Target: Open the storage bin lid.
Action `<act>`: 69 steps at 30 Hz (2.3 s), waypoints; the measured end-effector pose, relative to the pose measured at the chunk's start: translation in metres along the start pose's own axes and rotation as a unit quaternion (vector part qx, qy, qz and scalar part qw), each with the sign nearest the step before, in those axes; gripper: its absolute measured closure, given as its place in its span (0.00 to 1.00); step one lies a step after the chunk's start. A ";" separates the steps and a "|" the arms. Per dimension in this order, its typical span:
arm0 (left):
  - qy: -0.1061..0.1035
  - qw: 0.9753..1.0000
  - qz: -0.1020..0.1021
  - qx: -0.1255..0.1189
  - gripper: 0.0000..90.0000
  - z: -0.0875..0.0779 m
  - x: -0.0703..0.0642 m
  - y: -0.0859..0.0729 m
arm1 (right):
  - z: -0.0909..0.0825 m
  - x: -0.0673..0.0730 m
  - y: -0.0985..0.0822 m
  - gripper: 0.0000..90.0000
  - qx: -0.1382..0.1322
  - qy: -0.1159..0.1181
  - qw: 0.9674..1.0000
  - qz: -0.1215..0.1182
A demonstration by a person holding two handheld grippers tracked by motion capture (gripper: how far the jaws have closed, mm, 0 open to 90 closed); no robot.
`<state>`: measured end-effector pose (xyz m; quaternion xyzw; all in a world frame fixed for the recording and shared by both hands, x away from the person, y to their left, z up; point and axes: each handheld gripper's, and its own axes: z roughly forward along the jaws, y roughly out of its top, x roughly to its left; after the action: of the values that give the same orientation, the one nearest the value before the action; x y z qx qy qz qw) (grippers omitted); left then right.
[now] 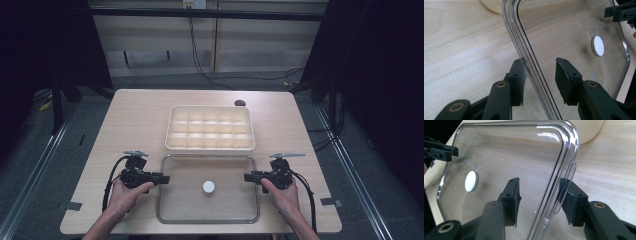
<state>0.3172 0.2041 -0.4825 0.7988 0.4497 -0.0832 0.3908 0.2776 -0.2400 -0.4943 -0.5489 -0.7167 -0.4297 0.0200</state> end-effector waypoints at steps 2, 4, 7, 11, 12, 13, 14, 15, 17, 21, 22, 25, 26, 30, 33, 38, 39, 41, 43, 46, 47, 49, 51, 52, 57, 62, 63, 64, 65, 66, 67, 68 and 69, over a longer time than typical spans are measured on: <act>0.003 1.000 0.001 0.001 0.67 0.002 0.001 0.000 | 0.001 0.000 0.001 0.56 0.004 -0.007 1.000 -0.002; 0.000 1.000 0.004 0.005 0.67 0.003 0.002 0.001 | 0.003 0.001 0.000 0.54 0.005 -0.020 1.000 -0.011; -0.001 1.000 0.003 0.003 0.66 0.004 0.002 0.001 | 0.003 0.001 0.000 0.52 0.007 -0.026 1.000 -0.015; 0.007 1.000 0.003 0.003 0.66 0.006 0.001 0.000 | 0.006 0.002 0.001 0.49 0.008 -0.033 0.999 -0.018; 0.009 1.000 0.002 0.005 0.65 0.006 0.001 0.000 | 0.006 0.002 0.000 0.49 0.009 -0.035 0.999 -0.018; 0.011 1.000 0.000 0.006 0.65 0.007 0.000 0.000 | 0.006 0.002 0.000 0.49 0.009 -0.033 0.999 -0.017; 0.012 1.000 0.003 0.008 0.65 0.007 0.001 0.000 | 0.007 0.001 0.000 0.49 0.010 -0.032 0.999 -0.017; 0.016 1.000 0.005 0.011 0.64 0.007 0.001 0.000 | 0.007 0.000 0.000 0.49 0.011 -0.031 0.999 -0.018; 0.017 1.000 0.003 0.014 0.64 0.008 0.000 -0.001 | 0.008 0.001 0.001 0.48 0.010 -0.034 0.999 -0.018; 0.014 1.000 0.005 0.016 0.63 0.011 0.000 -0.002 | 0.008 0.000 0.001 0.47 0.005 -0.044 0.999 -0.024; 0.015 1.000 0.010 0.018 0.62 0.011 -0.001 -0.003 | 0.008 0.000 0.001 0.47 0.004 -0.044 0.999 -0.023; 0.027 0.999 0.016 0.020 0.55 0.011 -0.002 -0.002 | 0.007 0.001 0.001 0.43 0.002 -0.059 0.998 -0.031; 0.027 0.999 0.016 0.020 0.55 0.011 -0.002 -0.002 | 0.007 0.001 0.001 0.43 0.002 -0.059 0.998 -0.031; 0.017 1.000 0.003 0.013 0.54 0.011 0.002 -0.002 | 0.007 0.001 0.001 0.43 0.003 -0.058 0.998 -0.032; 0.019 1.000 0.004 0.012 0.52 0.011 0.001 -0.002 | 0.005 -0.001 0.002 0.43 -0.001 -0.061 0.998 -0.030; 0.025 1.000 0.001 0.007 0.47 0.009 0.004 -0.001 | 0.001 -0.001 0.003 0.42 -0.011 -0.056 0.998 -0.034; 0.022 1.000 -0.004 0.005 0.48 0.008 0.006 -0.001 | 0.003 0.000 0.002 0.42 -0.007 -0.057 0.998 -0.039; 0.027 1.000 -0.006 0.004 0.47 0.007 0.007 -0.001 | 0.003 0.000 0.003 0.42 -0.009 -0.054 0.998 -0.040; 0.034 0.999 -0.002 0.006 0.43 0.005 0.007 -0.001 | 0.001 -0.001 0.004 0.42 -0.014 -0.049 0.998 -0.035; 0.038 0.999 0.006 0.001 0.42 0.002 0.005 0.000 | 0.000 -0.003 0.005 0.42 -0.016 -0.049 0.998 -0.035; 0.036 0.999 0.008 -0.002 0.42 -0.001 0.003 0.001 | -0.001 -0.003 0.005 0.42 -0.017 -0.048 0.998 -0.033; 0.034 0.999 0.018 -0.010 0.40 -0.006 0.000 0.003 | -0.004 -0.004 0.006 0.42 -0.022 -0.046 0.998 -0.033; 0.034 0.999 0.028 -0.012 0.40 -0.012 -0.003 0.007 | -0.012 -0.002 0.009 0.40 -0.024 -0.044 0.998 -0.041; 0.037 0.999 0.035 -0.012 0.40 -0.015 -0.005 0.009 | -0.012 -0.002 0.009 0.40 -0.024 -0.044 0.998 -0.041; 0.038 0.997 0.062 -0.034 0.38 -0.036 -0.015 0.009 | -0.030 0.004 0.010 0.37 -0.045 -0.030 0.997 -0.063; 0.048 0.996 0.062 -0.053 0.38 -0.047 -0.012 -0.004 | -0.047 0.008 0.002 0.37 -0.067 -0.037 0.995 -0.068; 0.046 0.996 0.052 -0.060 0.38 -0.049 -0.010 -0.008 | -0.051 0.009 -0.001 0.37 -0.074 -0.037 0.994 -0.066; 0.046 0.995 0.040 -0.073 0.39 -0.051 -0.007 -0.014 | -0.054 0.010 -0.003 0.36 -0.077 -0.037 0.994 -0.069; 0.043 0.995 0.025 -0.083 0.39 -0.051 -0.004 -0.019 | -0.057 0.011 -0.006 0.36 -0.079 -0.036 0.994 -0.073; 0.044 0.996 0.019 -0.080 0.39 -0.051 -0.002 -0.024 | -0.059 0.012 -0.010 0.36 -0.082 -0.038 0.993 -0.077; 0.053 0.996 0.024 -0.074 0.39 -0.051 -0.002 -0.028 | -0.061 0.012 -0.012 0.36 -0.081 -0.041 0.993 -0.080; 0.063 0.995 0.030 -0.070 0.39 -0.053 -0.003 -0.031 | -0.062 0.013 -0.014 0.36 -0.078 -0.044 0.993 -0.081; 0.063 0.995 0.034 -0.065 0.39 -0.055 -0.004 -0.034 | -0.065 0.013 -0.019 0.36 -0.076 -0.047 0.993 -0.081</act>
<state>0.2765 0.2500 -0.4621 0.7901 0.4507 0.0100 0.4154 0.2282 -0.2718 -0.4581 -0.5088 -0.7242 -0.4567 -0.0900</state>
